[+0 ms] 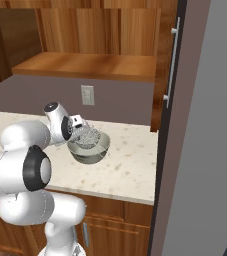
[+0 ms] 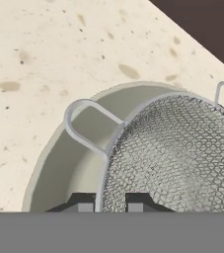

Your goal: Open the cabinet and setup a tea strainer by placing it in the bowl upright.

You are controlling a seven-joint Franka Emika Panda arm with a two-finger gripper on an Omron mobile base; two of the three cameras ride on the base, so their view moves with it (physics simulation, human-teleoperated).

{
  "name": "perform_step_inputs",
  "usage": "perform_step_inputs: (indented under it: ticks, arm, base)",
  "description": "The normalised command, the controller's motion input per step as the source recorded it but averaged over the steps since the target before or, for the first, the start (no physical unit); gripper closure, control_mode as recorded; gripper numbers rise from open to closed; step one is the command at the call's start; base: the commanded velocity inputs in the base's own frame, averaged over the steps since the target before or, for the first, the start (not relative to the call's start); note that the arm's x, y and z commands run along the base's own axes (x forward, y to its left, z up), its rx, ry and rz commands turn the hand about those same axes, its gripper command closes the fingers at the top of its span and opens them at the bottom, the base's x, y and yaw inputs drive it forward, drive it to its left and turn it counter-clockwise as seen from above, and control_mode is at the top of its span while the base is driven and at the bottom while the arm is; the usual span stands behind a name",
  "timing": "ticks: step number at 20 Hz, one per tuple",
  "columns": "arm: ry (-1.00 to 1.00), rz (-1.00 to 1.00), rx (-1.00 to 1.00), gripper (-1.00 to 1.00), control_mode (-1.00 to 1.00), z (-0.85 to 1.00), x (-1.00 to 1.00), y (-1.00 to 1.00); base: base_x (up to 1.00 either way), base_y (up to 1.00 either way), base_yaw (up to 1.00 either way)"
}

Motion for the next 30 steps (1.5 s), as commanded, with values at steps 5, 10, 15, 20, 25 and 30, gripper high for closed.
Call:
perform_step_inputs:
  ticks: [5, 10, 15, 20, 25, 30]
  arm:
    - [-0.06, 0.0, 0.0, 1.0, -1.0, -0.2, 0.0, 0.0]
    - [-0.01, 0.0, 0.0, 1.0, -1.0, -0.25, 0.0, 0.06]
    - [-0.04, 0.0, 0.0, 1.0, -1.0, -0.07, 0.0, 0.06]
    - [-0.01, 0.0, 0.0, 1.0, -1.0, -0.01, 0.0, 0.06]
    - [0.0, 0.0, 0.0, -1.0, -1.0, 0.0, 0.0, 0.03]
    - [0.0, 0.0, 0.0, -1.0, -1.0, 0.0, 0.0, 0.01]
  base:
    - [0.0, 0.0, 0.0]
    - [0.0, 0.0, 0.0]
    - [0.0, 0.0, 0.0]
    - [0.0, 0.0, 0.0]
    - [0.0, 0.0, 0.0]
    - [0.0, 0.0, 0.0]
